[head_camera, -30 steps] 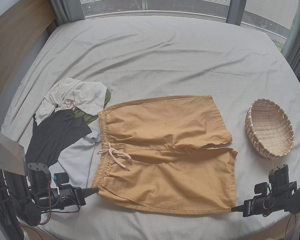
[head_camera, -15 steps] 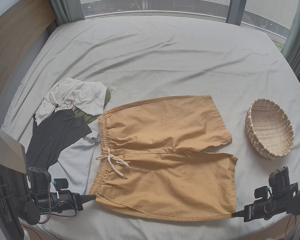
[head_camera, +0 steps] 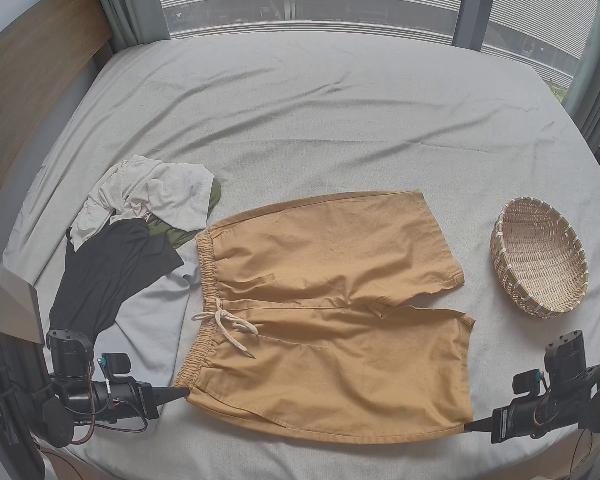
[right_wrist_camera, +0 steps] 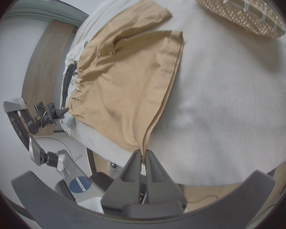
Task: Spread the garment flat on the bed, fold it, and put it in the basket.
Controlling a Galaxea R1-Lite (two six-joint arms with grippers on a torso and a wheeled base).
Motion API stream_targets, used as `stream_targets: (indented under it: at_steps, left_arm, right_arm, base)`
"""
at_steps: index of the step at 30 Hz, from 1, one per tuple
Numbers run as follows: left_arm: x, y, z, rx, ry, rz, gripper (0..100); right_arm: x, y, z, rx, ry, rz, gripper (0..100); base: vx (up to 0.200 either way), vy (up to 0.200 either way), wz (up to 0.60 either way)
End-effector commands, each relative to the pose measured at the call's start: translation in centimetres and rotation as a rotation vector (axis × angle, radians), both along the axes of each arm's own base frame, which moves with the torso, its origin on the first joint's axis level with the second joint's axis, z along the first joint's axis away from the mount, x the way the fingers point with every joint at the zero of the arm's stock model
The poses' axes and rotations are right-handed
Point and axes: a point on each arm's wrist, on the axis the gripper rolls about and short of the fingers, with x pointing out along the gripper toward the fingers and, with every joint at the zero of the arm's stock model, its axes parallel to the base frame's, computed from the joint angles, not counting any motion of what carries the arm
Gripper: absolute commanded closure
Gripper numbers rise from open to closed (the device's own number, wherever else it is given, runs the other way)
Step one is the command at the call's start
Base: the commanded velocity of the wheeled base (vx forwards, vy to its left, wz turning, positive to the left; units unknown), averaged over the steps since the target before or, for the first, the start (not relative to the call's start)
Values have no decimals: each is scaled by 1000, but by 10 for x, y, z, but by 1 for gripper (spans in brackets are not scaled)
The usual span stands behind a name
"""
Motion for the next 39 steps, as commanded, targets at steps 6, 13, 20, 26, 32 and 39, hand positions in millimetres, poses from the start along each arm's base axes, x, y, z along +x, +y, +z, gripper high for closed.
stream_targets:
  at_steps: [6, 13, 20, 26, 32, 39]
  left_arm:
    - [2, -2, 29, -54, -154, 17, 100]
    - [6, -13, 55, -150, -211, 6, 100]
    - [25, -22, 72, -223, -258, 14, 100]
    - [32, -22, 80, -253, -277, 34, 100]
    - [42, -19, 86, -282, -292, 72, 100]
    - [49, -21, 86, -301, -282, 106, 100]
  right_arm:
    - [20, -6, 36, 74, -225, -46, 100]
    - [36, -1, 54, 122, -297, -62, 100]
    - [58, 3, 79, 184, -377, -86, 100]
    - [77, 5, 98, 254, -417, -100, 100]
    - [95, 4, 106, 263, -451, -114, 100]
    - [118, -4, 116, 280, -491, -126, 100]
  base:
    - [0, 0, 0]
    - [0, 0, 0]
    - [0, 0, 0]
    - [0, 0, 0]
    - [0, 0, 0]
    - [0, 0, 0]
